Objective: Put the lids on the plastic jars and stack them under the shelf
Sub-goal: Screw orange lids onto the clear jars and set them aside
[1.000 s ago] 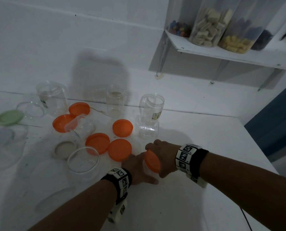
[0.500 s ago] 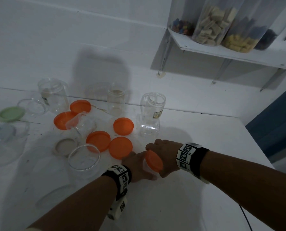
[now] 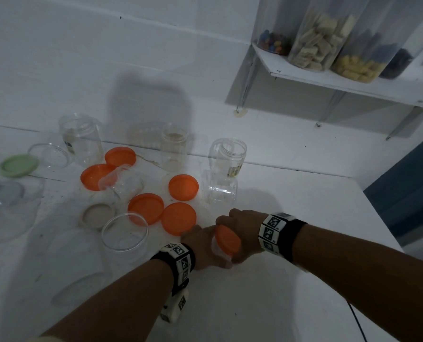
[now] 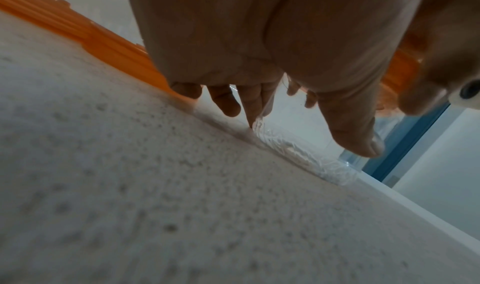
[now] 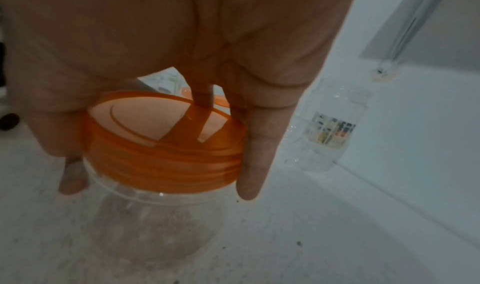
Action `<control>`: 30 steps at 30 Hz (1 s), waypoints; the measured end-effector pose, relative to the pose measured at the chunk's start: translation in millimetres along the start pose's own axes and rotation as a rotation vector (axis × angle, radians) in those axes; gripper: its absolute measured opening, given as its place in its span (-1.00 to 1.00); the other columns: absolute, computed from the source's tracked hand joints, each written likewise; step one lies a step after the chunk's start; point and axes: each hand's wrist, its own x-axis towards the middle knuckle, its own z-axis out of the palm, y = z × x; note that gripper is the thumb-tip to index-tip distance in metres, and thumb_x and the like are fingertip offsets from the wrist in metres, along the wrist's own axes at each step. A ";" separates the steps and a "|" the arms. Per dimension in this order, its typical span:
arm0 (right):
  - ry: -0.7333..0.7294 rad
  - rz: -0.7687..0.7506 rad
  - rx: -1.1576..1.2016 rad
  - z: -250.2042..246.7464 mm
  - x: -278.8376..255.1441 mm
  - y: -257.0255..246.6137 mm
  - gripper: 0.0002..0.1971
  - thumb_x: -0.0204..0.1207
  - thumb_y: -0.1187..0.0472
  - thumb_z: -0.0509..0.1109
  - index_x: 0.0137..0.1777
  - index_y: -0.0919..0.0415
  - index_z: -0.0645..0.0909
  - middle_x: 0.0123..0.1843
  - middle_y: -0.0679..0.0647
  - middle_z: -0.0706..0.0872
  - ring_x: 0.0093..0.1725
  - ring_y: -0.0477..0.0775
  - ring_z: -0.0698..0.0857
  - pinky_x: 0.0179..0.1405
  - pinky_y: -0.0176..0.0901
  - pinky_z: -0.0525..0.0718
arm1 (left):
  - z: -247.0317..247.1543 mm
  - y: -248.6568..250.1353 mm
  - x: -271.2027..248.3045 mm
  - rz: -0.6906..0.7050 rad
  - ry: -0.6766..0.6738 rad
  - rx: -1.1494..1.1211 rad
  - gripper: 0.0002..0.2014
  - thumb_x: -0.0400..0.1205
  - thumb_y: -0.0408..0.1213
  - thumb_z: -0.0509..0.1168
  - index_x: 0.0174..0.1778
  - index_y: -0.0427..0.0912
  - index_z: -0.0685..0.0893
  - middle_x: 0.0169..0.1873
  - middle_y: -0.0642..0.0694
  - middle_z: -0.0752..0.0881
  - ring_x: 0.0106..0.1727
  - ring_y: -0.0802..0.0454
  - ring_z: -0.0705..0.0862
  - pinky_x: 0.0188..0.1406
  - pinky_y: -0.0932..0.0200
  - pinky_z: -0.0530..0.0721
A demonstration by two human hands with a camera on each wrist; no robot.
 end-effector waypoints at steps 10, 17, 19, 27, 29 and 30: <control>0.004 0.345 0.225 -5.5 -9.6 1.1 0.26 0.15 -0.80 0.24 0.71 0.04 0.24 0.55 0.13 0.57 0.42 0.23 0.64 0.28 0.11 0.65 | 4.7 -7.6 7.9 0.010 -0.025 0.001 0.09 0.16 0.60 0.46 0.64 0.46 0.25 0.54 0.14 0.55 0.55 -0.13 0.44 0.58 -0.29 0.38; 0.064 0.098 0.019 0.8 -15.8 8.2 0.13 0.17 -0.46 0.63 0.67 -0.07 0.19 0.38 0.11 0.62 0.33 0.24 0.70 0.28 0.15 0.73 | 10.5 -9.1 14.6 0.018 0.000 0.050 0.13 0.06 0.71 0.38 0.58 0.43 0.26 0.50 0.21 0.60 0.50 -0.08 0.52 0.53 -0.28 0.46; 0.103 0.243 0.061 4.0 -16.1 0.2 0.19 0.06 -0.72 0.39 0.57 0.05 0.34 0.29 0.08 0.68 0.26 0.20 0.72 0.22 0.10 0.72 | 7.6 -8.4 13.0 0.013 -0.012 0.050 0.10 0.14 0.65 0.42 0.63 0.42 0.25 0.54 0.19 0.56 0.52 -0.11 0.47 0.54 -0.28 0.43; 0.004 0.182 0.132 0.0 -22.0 4.9 0.31 0.12 -0.57 0.57 0.77 -0.08 0.00 0.56 0.10 0.48 0.50 0.25 0.60 0.42 0.16 0.64 | 4.8 -5.0 9.0 0.029 -0.010 0.069 0.09 0.13 0.64 0.42 0.59 0.38 0.29 0.50 0.20 0.59 0.48 -0.10 0.53 0.50 -0.28 0.48; 0.054 0.124 0.115 2.4 -20.9 4.9 0.19 0.18 -0.45 0.64 0.72 -0.11 0.11 0.46 0.10 0.55 0.41 0.23 0.65 0.30 0.09 0.68 | 4.4 -4.7 8.0 0.026 -0.010 0.058 0.06 0.14 0.63 0.44 0.57 0.41 0.31 0.49 0.23 0.59 0.49 -0.11 0.50 0.51 -0.28 0.46; 0.088 0.117 0.094 5.0 -19.4 3.7 0.14 0.17 -0.45 0.64 0.68 -0.09 0.18 0.39 0.09 0.59 0.34 0.21 0.68 0.22 0.07 0.69 | 3.3 -4.5 7.5 0.027 -0.008 0.058 0.05 0.15 0.62 0.45 0.58 0.41 0.31 0.49 0.22 0.59 0.49 -0.11 0.49 0.51 -0.28 0.45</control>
